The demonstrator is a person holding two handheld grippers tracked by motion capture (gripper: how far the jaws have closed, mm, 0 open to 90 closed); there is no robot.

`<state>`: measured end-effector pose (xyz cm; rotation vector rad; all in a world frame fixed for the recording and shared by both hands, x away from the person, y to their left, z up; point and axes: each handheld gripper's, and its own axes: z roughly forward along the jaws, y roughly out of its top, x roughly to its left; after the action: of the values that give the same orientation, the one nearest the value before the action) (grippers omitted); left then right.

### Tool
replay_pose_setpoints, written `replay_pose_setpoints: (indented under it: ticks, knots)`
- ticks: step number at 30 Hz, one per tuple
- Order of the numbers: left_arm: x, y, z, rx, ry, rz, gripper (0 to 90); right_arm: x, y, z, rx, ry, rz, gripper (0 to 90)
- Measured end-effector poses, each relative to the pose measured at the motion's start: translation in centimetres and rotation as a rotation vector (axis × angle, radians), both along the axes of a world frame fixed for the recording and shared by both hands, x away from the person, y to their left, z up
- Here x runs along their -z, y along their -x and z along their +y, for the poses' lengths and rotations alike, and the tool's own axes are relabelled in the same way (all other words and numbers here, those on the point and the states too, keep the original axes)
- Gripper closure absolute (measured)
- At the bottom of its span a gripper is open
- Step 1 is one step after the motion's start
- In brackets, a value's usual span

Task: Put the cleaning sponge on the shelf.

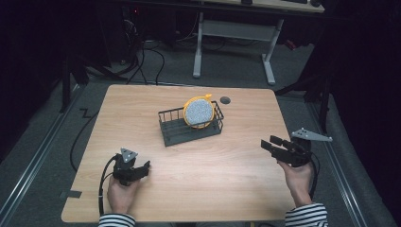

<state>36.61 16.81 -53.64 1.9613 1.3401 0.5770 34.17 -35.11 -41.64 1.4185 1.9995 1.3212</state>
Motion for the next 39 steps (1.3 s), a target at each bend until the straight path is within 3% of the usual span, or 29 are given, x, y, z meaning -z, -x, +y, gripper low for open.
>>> replay_pose_setpoints:
  ticks: [9, 12, 19, 21, 23, 26, 28, 34, 39]
  knots:
    - [0.0, 0.0, 0.0, 0.001, -0.001, 0.001, 29.8, 3.1, 0.9, -0.3, 0.022, 0.013, 0.030, 47.1]
    - [0.0, 0.0, 0.0, 0.000, 0.000, 0.000, 29.8, 5.0, 1.0, -0.2, 0.036, 0.011, 0.057, 46.9]
    - [0.0, 0.0, 0.0, 0.000, -0.001, 0.000, 29.8, 7.0, 1.0, -0.1, 0.064, 0.024, 0.069, 46.7]
    - [0.0, 0.0, 0.0, 0.000, 0.000, 0.000, 29.8, 7.5, 0.9, 0.0, 0.070, 0.034, 0.066, 46.2]
    - [0.0, 0.0, 0.0, 0.000, 0.000, 0.000, 29.8, 8.3, 0.9, 0.5, 0.100, 0.075, 0.041, 44.8]
    - [0.0, 0.0, 0.0, 0.000, 0.000, 0.000, 29.8, 9.0, 0.6, 0.8, 0.107, 0.104, 0.047, 44.3]
    - [0.0, 0.0, 0.0, 0.002, 0.000, 0.000, 29.7, 9.8, 0.3, 1.3, 0.113, 0.157, 0.064, 43.7]
    - [0.0, 0.0, 0.0, 0.006, -0.002, 0.001, 28.2, 11.2, 0.2, 1.6, 0.144, 0.166, 0.096, 40.9]
    - [0.0, 0.0, 0.0, 0.006, -0.002, 0.002, 27.8, 11.2, 0.3, 1.7, 0.149, 0.176, 0.096, 40.3]
